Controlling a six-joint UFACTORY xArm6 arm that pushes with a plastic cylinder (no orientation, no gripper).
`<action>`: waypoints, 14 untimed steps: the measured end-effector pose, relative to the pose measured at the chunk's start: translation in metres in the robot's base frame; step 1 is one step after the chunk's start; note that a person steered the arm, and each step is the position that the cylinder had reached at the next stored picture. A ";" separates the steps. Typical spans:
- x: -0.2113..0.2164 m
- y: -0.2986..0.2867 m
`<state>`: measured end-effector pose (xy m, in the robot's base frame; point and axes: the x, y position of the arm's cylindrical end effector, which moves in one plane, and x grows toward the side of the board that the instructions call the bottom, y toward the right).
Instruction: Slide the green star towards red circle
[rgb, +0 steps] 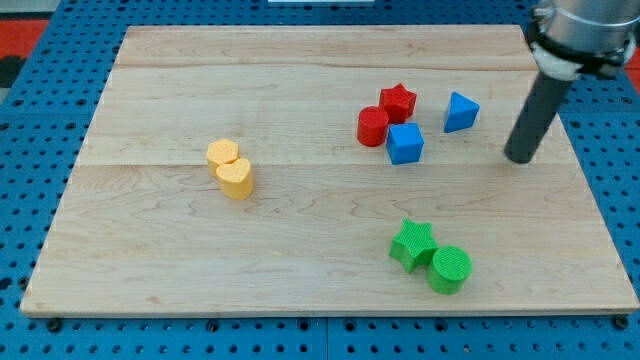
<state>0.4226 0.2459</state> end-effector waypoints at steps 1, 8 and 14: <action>-0.029 -0.003; 0.195 -0.083; 0.085 -0.292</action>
<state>0.5074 -0.0461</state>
